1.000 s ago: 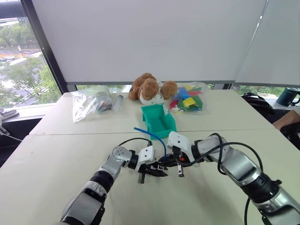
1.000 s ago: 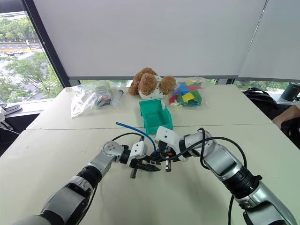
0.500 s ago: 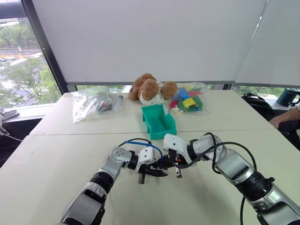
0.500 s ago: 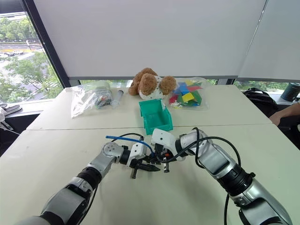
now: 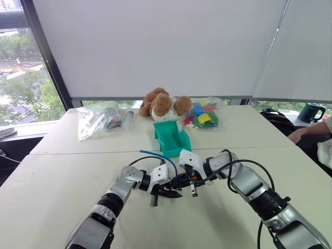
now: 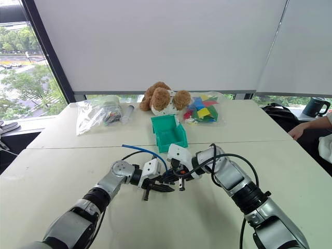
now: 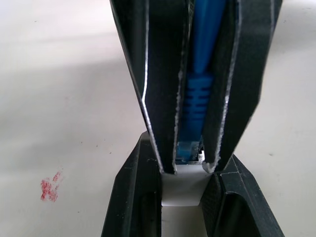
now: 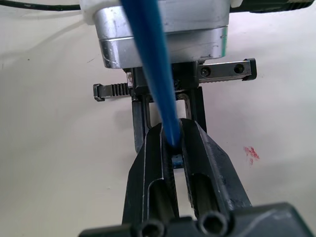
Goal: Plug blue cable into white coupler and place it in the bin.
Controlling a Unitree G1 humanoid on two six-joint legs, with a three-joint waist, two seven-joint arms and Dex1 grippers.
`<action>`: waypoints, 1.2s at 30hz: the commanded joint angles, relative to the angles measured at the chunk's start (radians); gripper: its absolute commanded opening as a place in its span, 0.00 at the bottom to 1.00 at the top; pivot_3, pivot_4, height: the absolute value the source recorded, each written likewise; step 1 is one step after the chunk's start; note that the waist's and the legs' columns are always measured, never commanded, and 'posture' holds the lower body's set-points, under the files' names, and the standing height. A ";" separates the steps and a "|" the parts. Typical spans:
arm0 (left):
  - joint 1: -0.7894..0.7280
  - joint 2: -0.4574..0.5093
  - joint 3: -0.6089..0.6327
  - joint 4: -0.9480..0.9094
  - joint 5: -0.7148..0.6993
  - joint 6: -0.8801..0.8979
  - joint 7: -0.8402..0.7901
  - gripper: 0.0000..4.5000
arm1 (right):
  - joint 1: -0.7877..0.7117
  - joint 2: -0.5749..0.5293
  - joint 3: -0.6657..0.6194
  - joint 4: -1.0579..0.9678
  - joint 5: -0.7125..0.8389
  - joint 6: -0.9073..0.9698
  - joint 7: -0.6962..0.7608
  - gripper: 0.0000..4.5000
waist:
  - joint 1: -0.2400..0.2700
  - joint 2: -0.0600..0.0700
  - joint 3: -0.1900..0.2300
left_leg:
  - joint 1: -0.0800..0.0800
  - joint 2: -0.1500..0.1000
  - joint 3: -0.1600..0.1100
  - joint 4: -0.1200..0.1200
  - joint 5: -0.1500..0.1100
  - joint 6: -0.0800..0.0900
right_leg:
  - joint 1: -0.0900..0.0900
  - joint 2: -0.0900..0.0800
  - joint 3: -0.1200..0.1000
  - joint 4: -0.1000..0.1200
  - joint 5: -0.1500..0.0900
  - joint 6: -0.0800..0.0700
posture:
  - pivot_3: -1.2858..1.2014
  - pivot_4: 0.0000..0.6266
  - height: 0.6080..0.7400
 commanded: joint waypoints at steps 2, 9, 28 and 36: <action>-0.007 0.015 0.028 -0.098 -0.018 0.018 0.012 0.09 | 0.114 0.031 0.164 0.120 -0.093 0.030 0.019 0.00 | -0.002 -0.001 -0.004 | 0.001 0.000 0.000 -0.001 0.000 0.001 | 0.000 0.000 0.000 0.000 -0.001 -0.002 | 0.52 0.24 1.00; 0.015 0.067 0.057 -0.192 -0.050 0.117 0.004 0.64 | 0.121 0.020 0.147 0.046 -0.100 0.046 0.026 0.00 | 0.003 0.000 -0.004 | 0.005 0.002 0.000 -0.007 -0.001 0.001 | 0.001 0.002 0.001 0.001 -0.004 -0.007 | 0.52 0.24 1.00; 0.178 0.375 0.236 -0.620 -0.255 0.528 -0.024 1.00 | -0.084 0.039 -0.168 -0.016 0.055 0.210 -0.010 0.00 | 0.007 0.008 0.004 | 0.010 0.007 0.000 -0.014 -0.001 0.001 | 0.001 0.001 0.001 0.001 -0.011 -0.016 | 0.52 0.24 1.00; 0.245 0.388 0.311 -0.712 -0.304 0.592 0.087 1.00 | -0.435 0.058 -0.276 0.302 0.071 0.199 -0.090 0.00 | 0.004 0.013 0.012 | -0.021 0.001 0.001 -0.012 0.003 -0.005 | -0.030 -0.002 0.001 0.005 -0.004 -0.008 | 0.52 0.24 1.00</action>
